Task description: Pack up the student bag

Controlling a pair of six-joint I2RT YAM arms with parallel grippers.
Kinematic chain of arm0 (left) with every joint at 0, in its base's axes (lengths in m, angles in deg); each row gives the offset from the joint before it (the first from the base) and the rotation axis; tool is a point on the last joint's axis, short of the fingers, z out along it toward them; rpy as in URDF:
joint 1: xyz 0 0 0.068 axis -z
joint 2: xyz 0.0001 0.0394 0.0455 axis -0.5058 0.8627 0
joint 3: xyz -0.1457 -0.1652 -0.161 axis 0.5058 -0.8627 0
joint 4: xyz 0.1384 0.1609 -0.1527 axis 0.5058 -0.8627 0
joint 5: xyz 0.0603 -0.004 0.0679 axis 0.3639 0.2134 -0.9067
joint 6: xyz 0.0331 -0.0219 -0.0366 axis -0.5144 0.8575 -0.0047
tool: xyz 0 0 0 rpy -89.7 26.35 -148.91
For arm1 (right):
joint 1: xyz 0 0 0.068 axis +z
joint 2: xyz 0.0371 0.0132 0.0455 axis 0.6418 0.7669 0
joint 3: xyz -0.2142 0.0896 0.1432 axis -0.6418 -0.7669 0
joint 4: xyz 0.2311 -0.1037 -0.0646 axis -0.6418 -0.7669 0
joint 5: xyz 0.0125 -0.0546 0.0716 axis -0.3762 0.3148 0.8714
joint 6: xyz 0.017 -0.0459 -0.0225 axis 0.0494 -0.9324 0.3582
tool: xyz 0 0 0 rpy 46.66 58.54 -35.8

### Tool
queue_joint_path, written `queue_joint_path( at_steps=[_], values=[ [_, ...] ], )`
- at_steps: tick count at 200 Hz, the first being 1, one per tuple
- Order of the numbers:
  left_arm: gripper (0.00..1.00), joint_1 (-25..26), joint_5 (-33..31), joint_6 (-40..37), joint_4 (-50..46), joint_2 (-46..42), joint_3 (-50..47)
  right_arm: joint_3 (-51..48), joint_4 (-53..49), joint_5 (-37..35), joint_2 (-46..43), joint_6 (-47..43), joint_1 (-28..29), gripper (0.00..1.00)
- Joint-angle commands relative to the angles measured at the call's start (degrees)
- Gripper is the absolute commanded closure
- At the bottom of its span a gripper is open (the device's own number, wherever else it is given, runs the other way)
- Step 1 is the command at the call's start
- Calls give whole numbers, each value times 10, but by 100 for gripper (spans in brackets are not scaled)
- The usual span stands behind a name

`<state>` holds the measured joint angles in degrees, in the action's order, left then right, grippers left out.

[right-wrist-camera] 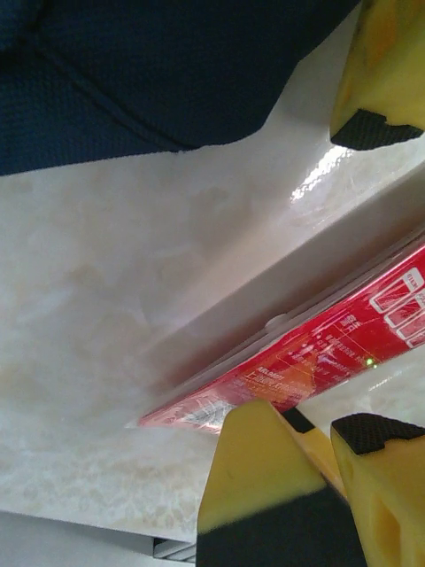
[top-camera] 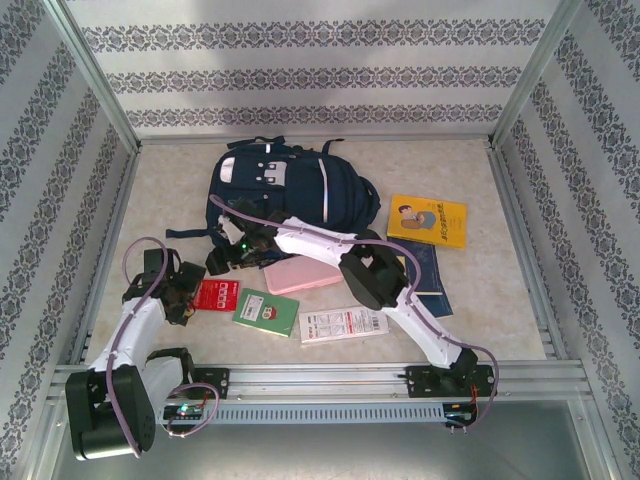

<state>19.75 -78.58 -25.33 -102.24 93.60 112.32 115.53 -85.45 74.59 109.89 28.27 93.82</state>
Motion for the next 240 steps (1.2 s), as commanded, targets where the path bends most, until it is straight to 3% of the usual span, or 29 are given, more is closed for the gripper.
queue_joint_path(
  at_steps=[1, 35, 131, 158, 218, 240],
  values=[
    [3, -7, 33, 10, 65, 6, -18, 24, -31, 15, 25, -16, 10, 20],
    [4, -8, 54, 20, 102, 17, -39, 32, -33, 37, 40, -20, 17, 21],
    [4, -8, 66, 24, 132, 39, -50, 56, 11, 256, 92, 22, 17, 38],
    [4, -8, 68, 25, 132, 36, -52, 63, 19, 270, 107, 30, 19, 52],
    [4, -8, 60, 12, 66, -16, -15, 71, 13, 225, 84, 30, 11, 97],
    [2, -8, 39, -14, 7, -51, 32, 32, 47, 203, 39, 47, -5, 100]
  ],
)
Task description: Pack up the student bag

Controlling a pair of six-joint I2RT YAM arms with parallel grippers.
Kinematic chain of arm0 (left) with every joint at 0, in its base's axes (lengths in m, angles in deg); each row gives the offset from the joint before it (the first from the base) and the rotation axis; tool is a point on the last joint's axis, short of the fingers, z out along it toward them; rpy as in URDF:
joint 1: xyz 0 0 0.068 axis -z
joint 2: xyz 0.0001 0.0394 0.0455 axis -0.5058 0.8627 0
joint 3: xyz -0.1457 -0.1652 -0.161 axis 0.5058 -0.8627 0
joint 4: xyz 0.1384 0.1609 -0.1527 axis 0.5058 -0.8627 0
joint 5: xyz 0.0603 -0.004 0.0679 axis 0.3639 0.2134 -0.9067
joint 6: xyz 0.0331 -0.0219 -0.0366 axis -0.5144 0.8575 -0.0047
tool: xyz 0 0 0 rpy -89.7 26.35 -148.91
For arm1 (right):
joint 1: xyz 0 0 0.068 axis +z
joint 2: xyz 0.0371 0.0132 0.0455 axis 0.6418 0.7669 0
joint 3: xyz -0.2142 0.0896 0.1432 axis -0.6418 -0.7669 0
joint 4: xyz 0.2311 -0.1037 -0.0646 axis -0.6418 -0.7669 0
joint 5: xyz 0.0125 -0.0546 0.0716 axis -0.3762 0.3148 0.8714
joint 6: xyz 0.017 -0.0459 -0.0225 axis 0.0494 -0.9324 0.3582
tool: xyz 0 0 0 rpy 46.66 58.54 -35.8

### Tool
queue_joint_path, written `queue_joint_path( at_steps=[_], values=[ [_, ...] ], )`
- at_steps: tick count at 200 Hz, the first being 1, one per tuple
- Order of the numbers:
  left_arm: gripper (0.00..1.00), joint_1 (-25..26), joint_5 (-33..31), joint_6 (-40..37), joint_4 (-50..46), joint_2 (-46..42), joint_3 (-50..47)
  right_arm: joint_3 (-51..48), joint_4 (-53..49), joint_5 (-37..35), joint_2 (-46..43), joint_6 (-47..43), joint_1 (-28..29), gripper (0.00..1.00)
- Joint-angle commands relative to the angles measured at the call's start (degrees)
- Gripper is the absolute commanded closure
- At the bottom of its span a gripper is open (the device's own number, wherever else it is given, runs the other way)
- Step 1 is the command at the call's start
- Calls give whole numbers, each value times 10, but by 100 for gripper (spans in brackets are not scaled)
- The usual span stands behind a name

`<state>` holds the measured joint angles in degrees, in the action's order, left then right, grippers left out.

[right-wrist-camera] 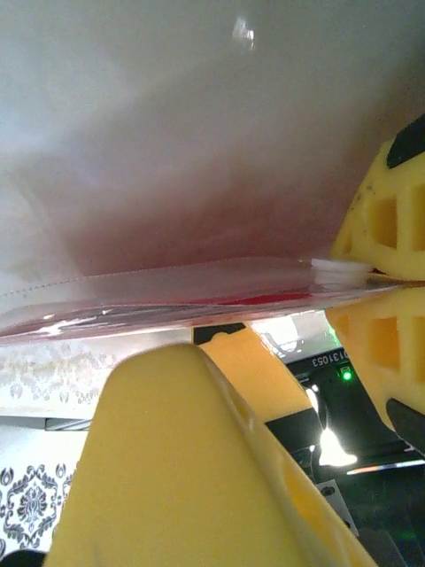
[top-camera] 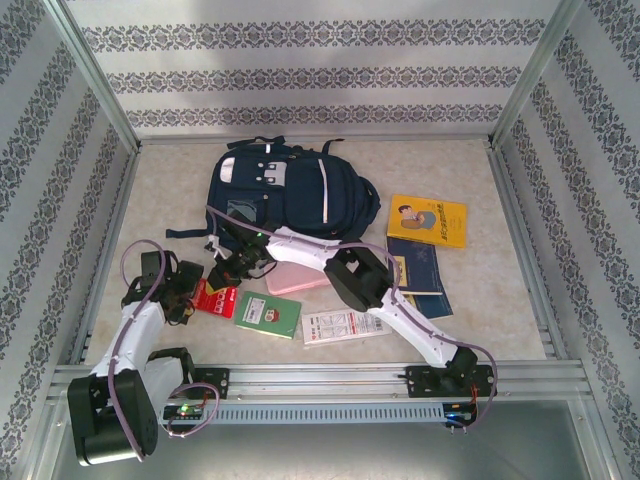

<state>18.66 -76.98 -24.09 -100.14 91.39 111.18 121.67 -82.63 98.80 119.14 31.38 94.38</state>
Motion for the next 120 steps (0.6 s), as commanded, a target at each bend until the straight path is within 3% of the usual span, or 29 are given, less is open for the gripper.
queue_joint_path(
  at_steps=[1, 38, 77, 99, 120],
  values=[
    [2, 3, 22, -28, -15, -30, 44, -32, 21, -41, -56, 18, -11, 100],
    [1, 4, -6, -95, -81, -59, 136, -115, 76, -104, -153, 38, -48, 100],
    [2, 16, 29, -179, -85, -44, 205, -245, 152, -167, -268, 64, -100, 100],
    [3, 52, 23, -207, -77, -21, 241, -357, 214, -229, -360, 97, -140, 100],
    [5, 120, 7, -235, -59, 30, 284, -466, 250, -312, -462, 120, -184, 100]
  ],
)
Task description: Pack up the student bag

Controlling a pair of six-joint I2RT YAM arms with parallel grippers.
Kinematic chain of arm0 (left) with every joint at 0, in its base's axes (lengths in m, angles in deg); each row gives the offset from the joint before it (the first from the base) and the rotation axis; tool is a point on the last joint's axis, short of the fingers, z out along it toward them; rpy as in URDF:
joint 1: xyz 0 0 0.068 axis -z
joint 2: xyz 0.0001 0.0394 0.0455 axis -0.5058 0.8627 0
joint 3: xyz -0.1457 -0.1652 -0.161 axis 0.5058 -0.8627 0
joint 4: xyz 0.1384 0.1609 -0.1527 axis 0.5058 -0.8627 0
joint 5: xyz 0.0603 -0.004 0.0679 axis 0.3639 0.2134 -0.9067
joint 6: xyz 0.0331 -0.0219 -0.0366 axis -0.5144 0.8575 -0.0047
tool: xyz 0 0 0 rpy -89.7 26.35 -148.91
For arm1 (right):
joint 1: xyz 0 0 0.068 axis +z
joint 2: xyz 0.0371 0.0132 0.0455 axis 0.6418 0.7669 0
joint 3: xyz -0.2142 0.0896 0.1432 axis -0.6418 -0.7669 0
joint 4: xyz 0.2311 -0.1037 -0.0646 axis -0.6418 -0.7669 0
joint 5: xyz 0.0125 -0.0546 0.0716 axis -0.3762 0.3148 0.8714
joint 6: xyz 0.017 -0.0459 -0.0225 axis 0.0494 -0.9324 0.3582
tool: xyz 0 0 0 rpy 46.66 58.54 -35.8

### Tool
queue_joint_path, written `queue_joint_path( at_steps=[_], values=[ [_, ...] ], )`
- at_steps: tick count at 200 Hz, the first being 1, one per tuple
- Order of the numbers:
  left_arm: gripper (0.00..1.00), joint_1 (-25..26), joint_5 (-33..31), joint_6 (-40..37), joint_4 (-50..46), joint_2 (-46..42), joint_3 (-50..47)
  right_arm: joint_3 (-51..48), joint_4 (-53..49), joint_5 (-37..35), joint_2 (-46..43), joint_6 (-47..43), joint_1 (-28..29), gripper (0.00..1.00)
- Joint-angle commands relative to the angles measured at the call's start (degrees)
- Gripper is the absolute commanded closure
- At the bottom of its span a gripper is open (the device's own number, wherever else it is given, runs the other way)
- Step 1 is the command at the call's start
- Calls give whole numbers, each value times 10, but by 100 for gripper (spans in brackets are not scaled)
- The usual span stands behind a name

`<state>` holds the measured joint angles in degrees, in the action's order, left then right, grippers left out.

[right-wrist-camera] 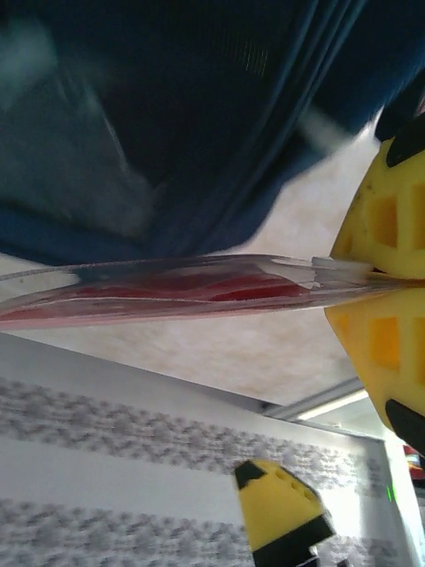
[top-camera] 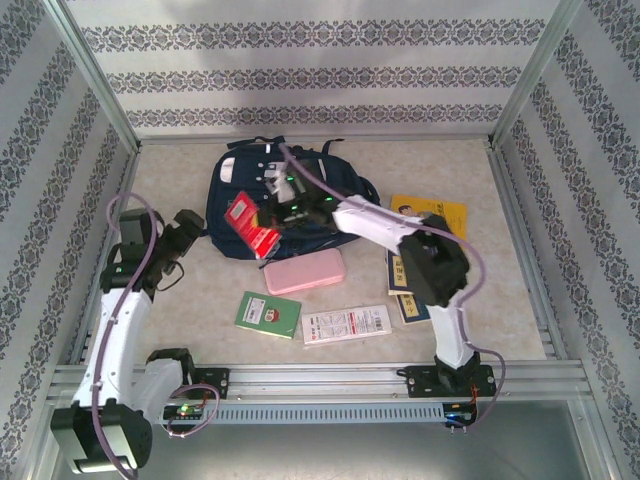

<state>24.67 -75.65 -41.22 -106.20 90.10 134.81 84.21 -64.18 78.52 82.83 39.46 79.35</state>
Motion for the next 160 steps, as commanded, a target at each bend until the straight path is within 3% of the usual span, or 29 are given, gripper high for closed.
queue_joint_path(
  at_steps=[1, 48, 79, 119, 160],
  values=[
    [5, 64, -7, -64, 3, 47, 51, -96, 65, -115, -104, 40, -36, 100],
    [7, 222, 17, -111, 21, 307, 234, -246, -48, -361, -306, 24, -129, 100],
    [10, 273, 88, -115, 20, 491, 398, -312, -107, -515, -412, 6, -157, 100],
    [15, 288, 132, -108, -2, 672, 593, -391, -101, -548, -502, -9, -182, 100],
    [20, 292, 136, -115, -34, 776, 722, -423, -91, -514, -533, -22, -213, 100]
  ],
)
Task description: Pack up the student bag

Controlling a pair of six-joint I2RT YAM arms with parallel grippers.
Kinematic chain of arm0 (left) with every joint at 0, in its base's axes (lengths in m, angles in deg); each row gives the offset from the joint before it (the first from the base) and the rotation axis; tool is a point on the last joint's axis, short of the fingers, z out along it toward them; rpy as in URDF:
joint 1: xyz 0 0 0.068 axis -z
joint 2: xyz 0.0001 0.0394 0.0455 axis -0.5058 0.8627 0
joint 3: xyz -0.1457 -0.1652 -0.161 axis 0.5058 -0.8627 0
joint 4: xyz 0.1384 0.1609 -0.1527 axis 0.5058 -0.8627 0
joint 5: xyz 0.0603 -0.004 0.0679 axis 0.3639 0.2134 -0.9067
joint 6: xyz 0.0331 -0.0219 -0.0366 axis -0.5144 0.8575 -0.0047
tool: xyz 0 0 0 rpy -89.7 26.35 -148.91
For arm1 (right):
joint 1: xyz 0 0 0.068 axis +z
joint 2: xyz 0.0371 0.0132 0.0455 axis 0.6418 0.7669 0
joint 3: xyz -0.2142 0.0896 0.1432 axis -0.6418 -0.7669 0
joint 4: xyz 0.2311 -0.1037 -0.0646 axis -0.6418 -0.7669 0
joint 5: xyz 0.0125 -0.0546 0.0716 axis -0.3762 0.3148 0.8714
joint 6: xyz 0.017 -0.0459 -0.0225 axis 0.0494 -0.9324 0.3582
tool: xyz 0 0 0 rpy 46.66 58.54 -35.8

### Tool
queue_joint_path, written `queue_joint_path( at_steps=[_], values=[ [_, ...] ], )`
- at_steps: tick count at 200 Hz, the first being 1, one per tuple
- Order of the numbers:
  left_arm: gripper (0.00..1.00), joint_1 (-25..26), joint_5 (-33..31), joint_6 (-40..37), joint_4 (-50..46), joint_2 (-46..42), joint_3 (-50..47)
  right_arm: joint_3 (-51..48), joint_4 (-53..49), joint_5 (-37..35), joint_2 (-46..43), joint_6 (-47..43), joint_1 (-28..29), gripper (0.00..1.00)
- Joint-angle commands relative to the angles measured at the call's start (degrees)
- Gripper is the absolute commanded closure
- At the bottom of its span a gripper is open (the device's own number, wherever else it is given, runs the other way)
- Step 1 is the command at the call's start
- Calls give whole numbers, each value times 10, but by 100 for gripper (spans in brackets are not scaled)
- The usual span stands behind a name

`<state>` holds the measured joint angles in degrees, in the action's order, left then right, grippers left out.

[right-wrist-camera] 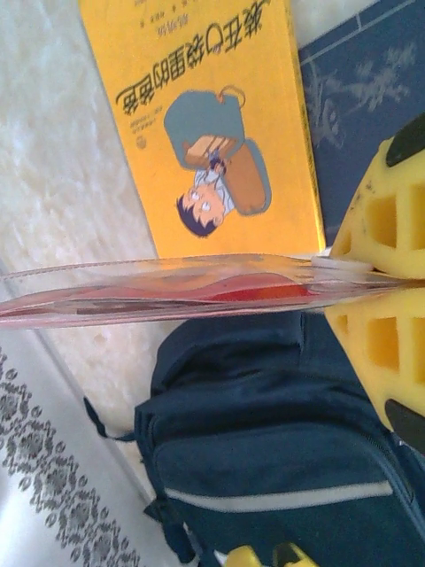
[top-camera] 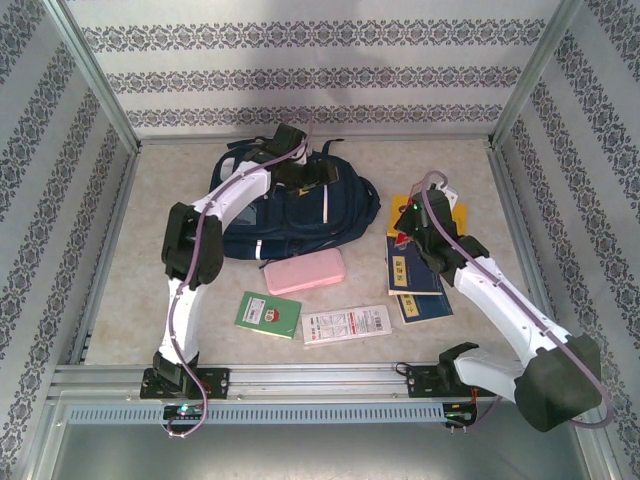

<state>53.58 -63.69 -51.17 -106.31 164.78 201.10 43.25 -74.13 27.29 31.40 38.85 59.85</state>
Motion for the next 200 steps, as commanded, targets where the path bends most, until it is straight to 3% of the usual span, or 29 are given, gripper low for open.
queue_joint_path(
  at_steps=[1, 83, 166, 179, 200],
  values=[
    [20, 3, 16, -15, -33, 31, 60, -15, 9, 0, -19, -15, -19, 100],
    [31, 22, 82, 18, 20, 96, 99, -33, 47, 88, 2, -1, -70, 100],
    [56, 26, 85, 18, 9, 137, 109, -35, 58, 115, 17, 12, -77, 100],
    [65, 26, 84, 15, 4, 145, 111, -35, 58, 117, 15, 12, -76, 100],
    [87, 24, 85, 12, -7, 151, 123, -35, 57, 119, 15, 12, -76, 100]
  ],
)
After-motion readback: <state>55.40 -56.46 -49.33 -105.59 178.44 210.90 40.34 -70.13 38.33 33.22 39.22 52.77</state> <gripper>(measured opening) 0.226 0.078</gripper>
